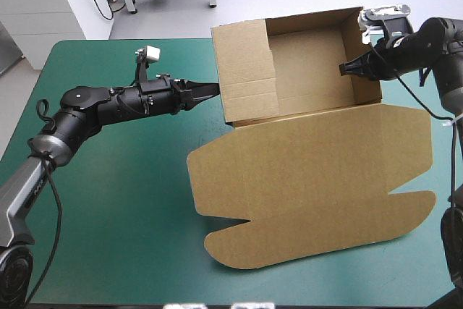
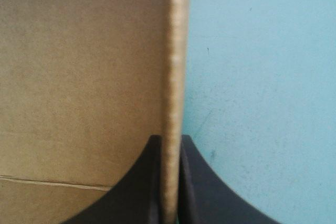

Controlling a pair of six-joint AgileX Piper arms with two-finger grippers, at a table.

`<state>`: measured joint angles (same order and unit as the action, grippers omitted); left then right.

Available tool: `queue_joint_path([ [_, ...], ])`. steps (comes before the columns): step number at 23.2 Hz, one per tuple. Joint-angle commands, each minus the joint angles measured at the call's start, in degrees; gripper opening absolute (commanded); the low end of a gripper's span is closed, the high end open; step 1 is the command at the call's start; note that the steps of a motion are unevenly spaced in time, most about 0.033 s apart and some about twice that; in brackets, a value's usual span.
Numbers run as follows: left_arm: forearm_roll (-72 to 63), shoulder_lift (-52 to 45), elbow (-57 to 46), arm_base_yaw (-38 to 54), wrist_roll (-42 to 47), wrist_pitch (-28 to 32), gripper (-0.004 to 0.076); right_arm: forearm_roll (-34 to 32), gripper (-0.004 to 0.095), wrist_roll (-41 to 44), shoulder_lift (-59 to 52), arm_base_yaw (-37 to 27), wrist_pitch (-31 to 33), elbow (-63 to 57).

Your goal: Fold the box

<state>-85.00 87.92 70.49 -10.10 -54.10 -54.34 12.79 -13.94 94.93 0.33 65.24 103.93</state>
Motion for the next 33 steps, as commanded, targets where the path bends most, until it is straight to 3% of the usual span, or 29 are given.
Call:
queue_joint_path([
  [1, -3.1, -2.7, 2.1, -0.3, 0.4, -2.5, 0.0471, 1.6, -0.0014, 0.6, -2.2, -0.1, -3.0, 2.0],
  [3, -3.1, -2.7, 2.1, -0.3, 0.5, -2.9, 0.0535, 1.3, -0.0001, 2.4, -2.2, 0.0, -3.7, 2.0],
  [8, -3.2, -2.7, 2.1, -0.3, 0.4, -3.3, 0.0532, -0.5, 0.0002, 2.7, -2.2, 1.5, -4.7, 2.0],
  [15, 0.5, -2.6, 2.1, -0.3, 0.8, 2.1, 0.0457, -13.7, 0.0002, 10.1, -2.3, 12.1, -6.4, 2.0],
  [17, 3.9, -2.6, 2.1, -0.3, 5.2, 3.3, 0.0457, -17.7, 0.0002, 12.4, -2.3, 14.3, -6.4, 2.0],
  [26, 14.9, -2.6, 2.1, -7.5, 15.4, 18.5, 0.0457, -31.5, 0.0002, 21.1, -2.3, 23.3, -6.8, 3.2],
  [33, 28.2, -2.6, 2.1, -15.9, 27.3, 34.5, 0.0457, -35.9, 0.0001, 22.8, -2.3, 26.8, -3.9, 8.3],
])
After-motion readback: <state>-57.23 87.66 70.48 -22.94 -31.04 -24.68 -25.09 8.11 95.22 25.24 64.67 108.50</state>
